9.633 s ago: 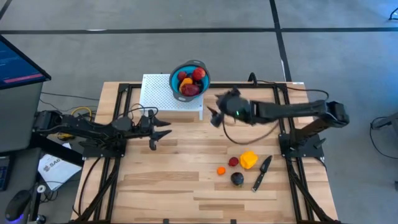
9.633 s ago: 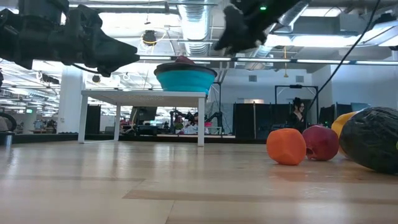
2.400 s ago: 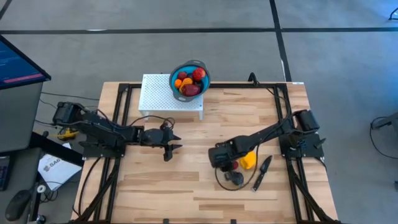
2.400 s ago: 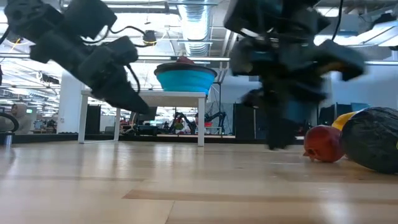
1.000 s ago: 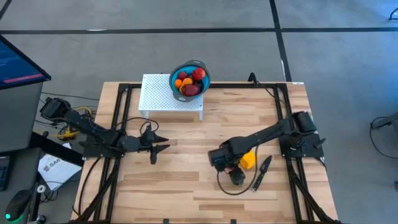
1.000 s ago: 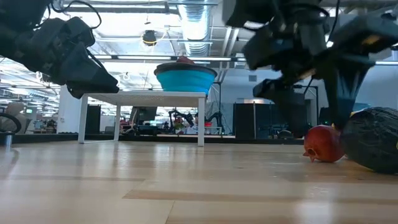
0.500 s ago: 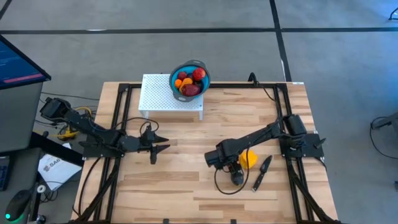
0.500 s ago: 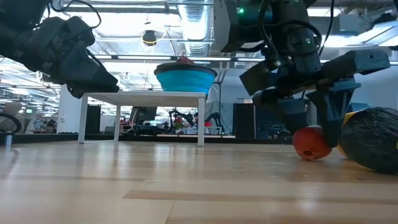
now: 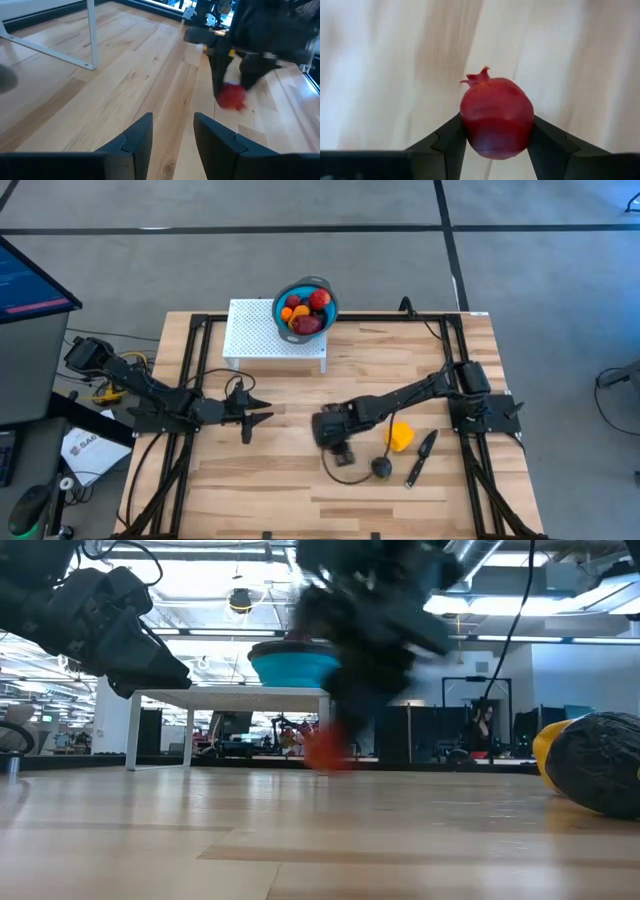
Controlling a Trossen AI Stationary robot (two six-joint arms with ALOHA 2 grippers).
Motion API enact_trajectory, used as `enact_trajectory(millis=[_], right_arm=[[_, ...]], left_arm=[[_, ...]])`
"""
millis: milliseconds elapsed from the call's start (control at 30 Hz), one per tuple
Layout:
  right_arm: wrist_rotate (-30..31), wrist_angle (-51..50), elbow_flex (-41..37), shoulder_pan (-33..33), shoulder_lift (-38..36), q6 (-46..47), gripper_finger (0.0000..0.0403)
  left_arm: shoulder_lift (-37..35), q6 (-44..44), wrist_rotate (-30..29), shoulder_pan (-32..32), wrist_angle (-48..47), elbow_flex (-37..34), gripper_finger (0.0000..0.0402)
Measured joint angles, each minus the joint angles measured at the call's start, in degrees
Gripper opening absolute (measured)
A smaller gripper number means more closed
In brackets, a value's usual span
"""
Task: Pick & Place Fruit
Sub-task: Put the red pomegranate into the blue strainer bowl
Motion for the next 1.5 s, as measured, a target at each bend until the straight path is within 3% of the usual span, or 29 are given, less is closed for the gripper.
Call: enact_trajectory(millis=[200, 533, 700, 967, 1300, 1500], right_arm=[[1.48, 30.1, 0.08, -3.08, -0.04, 1.47, 0.0176], [19.84, 46.22, 0.01, -10.52, -9.68, -7.28, 0.018], [23.88, 43.4, 0.08, -16.65, -15.95, -7.4, 0.0186], [24.17, 32.25, 0.0, -26.89, -17.53, 5.41, 0.0182], [24.08, 20.48, 0.0, -30.28, -17.68, 13.06, 0.0203], [25.93, 19.73, 0.0, -31.07, -17.68, 13.89, 0.0205]], left_arm=[[0.0, 0.0, 0.02, 0.0, 0.0, -0.02, 0.0135], [0.0, 0.13, 0.02, -0.03, -0.02, -0.19, 0.0135], [0.0, 0.13, 0.01, -0.02, 0.0, -0.2, 0.0135], [0.0, 0.15, -0.9, -0.02, 0.02, -0.24, 0.0135], [0.0, 0.2, -1.2, -0.02, 0.05, -0.26, 0.0135], [0.0, 0.2, -1.39, -0.02, 0.07, -0.26, 0.0135]])
